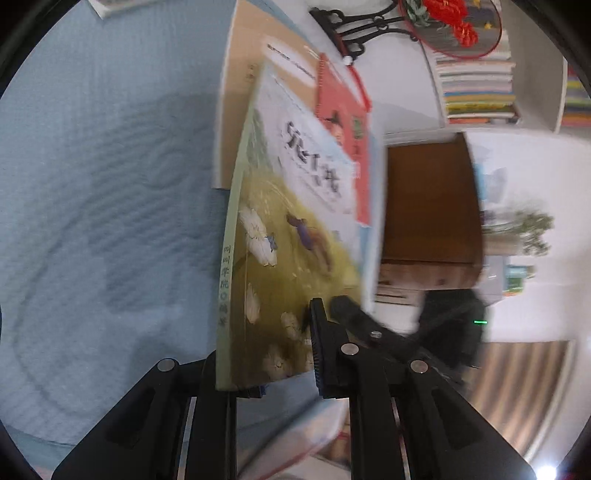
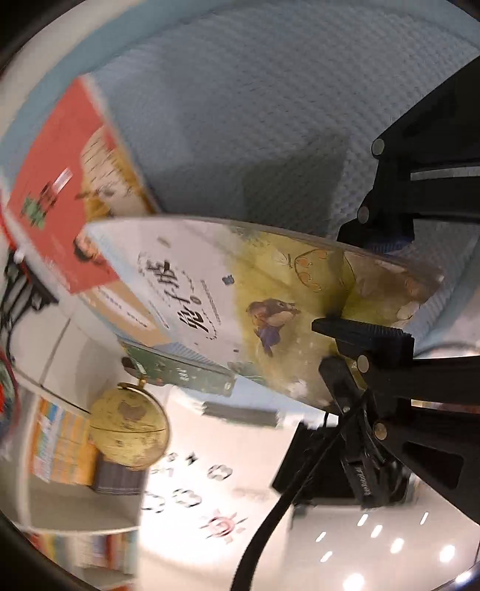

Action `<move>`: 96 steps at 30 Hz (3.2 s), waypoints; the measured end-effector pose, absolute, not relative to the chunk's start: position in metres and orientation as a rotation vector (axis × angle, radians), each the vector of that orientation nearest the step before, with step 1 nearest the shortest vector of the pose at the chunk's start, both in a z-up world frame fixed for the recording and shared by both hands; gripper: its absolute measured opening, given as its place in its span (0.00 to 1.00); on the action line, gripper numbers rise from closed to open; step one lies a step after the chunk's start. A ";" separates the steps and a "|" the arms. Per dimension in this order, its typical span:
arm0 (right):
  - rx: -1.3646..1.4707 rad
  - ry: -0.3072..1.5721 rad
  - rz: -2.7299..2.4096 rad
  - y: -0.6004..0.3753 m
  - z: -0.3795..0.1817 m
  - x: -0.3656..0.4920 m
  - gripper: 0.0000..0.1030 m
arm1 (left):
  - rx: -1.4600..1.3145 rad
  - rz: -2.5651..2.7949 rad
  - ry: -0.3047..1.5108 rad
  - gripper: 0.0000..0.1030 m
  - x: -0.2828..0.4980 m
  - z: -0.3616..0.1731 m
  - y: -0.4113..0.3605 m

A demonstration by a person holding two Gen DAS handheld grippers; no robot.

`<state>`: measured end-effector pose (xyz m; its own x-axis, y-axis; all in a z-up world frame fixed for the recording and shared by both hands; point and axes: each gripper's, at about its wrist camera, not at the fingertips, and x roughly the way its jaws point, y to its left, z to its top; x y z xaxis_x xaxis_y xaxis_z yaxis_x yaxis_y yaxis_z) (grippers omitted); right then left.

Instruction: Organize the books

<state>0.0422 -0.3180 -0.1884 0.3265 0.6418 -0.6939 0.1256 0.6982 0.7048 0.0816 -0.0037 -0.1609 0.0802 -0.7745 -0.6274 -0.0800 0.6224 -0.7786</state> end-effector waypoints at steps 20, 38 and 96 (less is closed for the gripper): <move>0.020 1.116 0.421 -0.223 -0.129 -0.003 0.27 | -0.541 -0.497 1.277 0.13 0.033 -0.108 0.011; -0.036 1.030 0.452 -0.133 -0.100 0.006 0.28 | -0.546 -0.544 1.211 0.15 0.042 -0.088 0.114; 0.081 1.182 0.512 0.229 -0.166 0.262 0.54 | -0.562 -0.090 1.247 0.28 0.228 -0.130 0.511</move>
